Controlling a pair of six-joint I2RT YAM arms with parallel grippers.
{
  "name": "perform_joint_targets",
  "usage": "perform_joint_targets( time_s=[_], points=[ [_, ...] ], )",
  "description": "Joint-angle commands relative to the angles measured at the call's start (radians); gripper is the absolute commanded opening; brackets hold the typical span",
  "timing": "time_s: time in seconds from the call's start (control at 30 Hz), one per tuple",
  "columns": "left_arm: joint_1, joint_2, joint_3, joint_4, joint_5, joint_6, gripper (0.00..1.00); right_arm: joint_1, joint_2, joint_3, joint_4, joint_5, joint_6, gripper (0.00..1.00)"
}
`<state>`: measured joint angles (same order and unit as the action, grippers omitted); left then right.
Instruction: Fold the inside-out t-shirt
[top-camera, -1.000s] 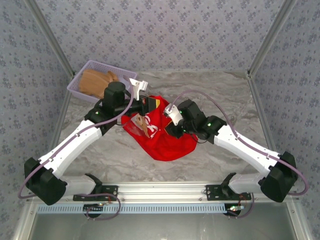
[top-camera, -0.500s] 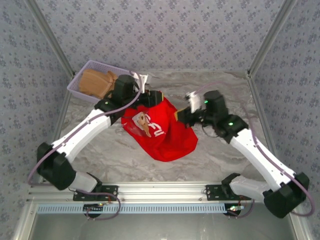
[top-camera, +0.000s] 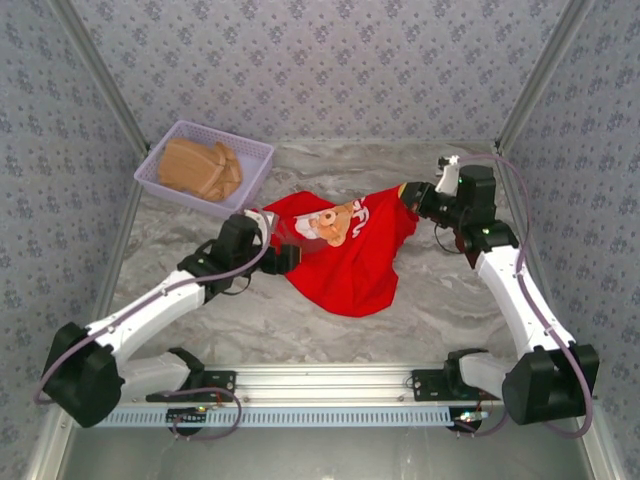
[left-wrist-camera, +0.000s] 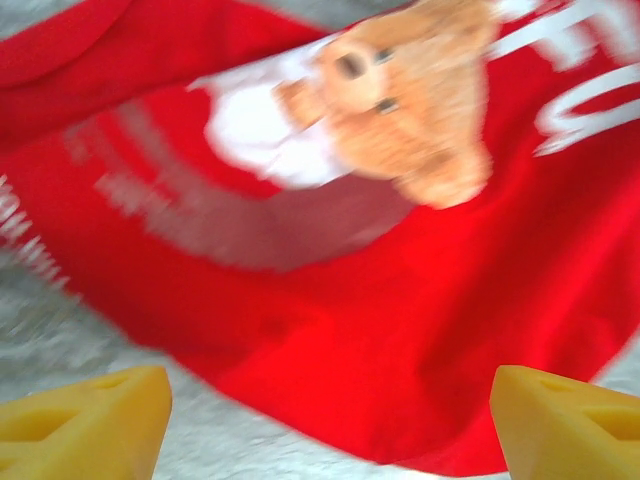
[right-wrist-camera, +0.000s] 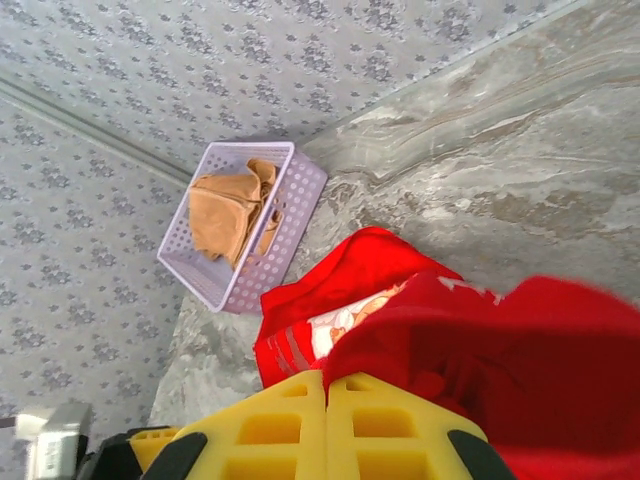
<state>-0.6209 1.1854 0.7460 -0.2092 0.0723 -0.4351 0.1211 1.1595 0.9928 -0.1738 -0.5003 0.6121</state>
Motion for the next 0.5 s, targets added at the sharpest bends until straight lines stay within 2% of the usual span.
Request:
perform_joint_targets(
  time_s=[0.0,0.2,0.3,0.37,0.47],
  points=[
    [0.009,0.089,-0.015,-0.013,-0.064,-0.055,0.83,-0.015,-0.014,0.018,-0.038,0.030,-0.050,0.00],
    [0.009,0.291,0.063,0.102,0.017,-0.051,0.80,-0.033,-0.032,0.025,-0.086,0.060,-0.097,0.00],
    [0.008,0.394,0.111,0.103,0.018,-0.047,0.71,-0.048,-0.049,0.041,-0.105,0.068,-0.110,0.00],
    [0.009,0.443,0.123,0.138,0.023,-0.048,0.54,-0.053,-0.063,0.057,-0.107,0.064,-0.117,0.00],
    [0.026,0.444,0.149,0.168,0.054,-0.037,0.19,-0.069,-0.087,0.103,-0.106,0.029,-0.124,0.00]
  ],
)
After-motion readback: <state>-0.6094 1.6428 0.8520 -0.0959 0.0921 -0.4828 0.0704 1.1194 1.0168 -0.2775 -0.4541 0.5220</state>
